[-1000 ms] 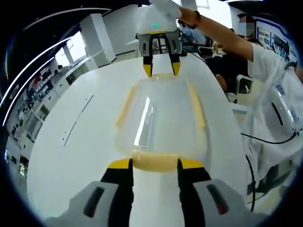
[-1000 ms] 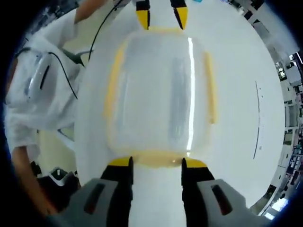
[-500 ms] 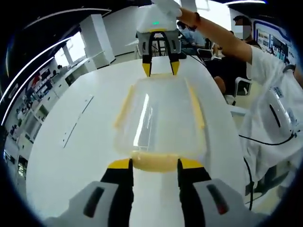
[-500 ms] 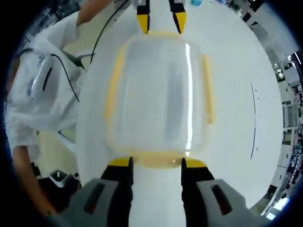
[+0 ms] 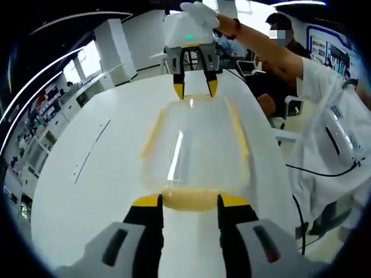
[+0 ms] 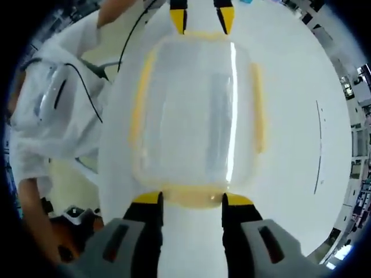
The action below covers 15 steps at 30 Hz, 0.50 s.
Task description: Snap each plastic latch of the storage box into its locked position after aligning the lid with the box until every specified latch is closed and the lid sits flush.
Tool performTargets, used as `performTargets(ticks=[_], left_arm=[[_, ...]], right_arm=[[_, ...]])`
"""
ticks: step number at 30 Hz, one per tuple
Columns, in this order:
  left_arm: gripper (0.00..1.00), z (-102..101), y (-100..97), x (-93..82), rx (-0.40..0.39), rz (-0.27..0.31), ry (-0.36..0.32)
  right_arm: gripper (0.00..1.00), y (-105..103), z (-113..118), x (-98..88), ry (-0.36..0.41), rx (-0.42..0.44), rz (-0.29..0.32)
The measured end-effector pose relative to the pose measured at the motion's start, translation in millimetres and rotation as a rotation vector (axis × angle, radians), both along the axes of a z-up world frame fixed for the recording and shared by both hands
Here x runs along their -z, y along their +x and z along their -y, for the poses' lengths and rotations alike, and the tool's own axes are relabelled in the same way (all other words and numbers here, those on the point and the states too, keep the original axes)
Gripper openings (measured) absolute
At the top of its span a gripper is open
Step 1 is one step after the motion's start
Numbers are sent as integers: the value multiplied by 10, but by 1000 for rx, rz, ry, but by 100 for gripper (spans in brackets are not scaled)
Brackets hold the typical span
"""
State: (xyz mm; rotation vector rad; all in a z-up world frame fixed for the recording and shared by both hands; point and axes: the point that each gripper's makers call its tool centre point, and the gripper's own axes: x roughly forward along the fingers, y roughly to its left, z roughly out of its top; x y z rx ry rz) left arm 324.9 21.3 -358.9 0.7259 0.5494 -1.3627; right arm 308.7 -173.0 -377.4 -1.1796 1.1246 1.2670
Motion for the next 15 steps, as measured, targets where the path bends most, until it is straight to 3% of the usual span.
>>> performTargets(ticks=[15], left_arm=[[35,4,54,107,2,-27,-11]], right_arm=[[38,40,35,46,-36,-9,-1]])
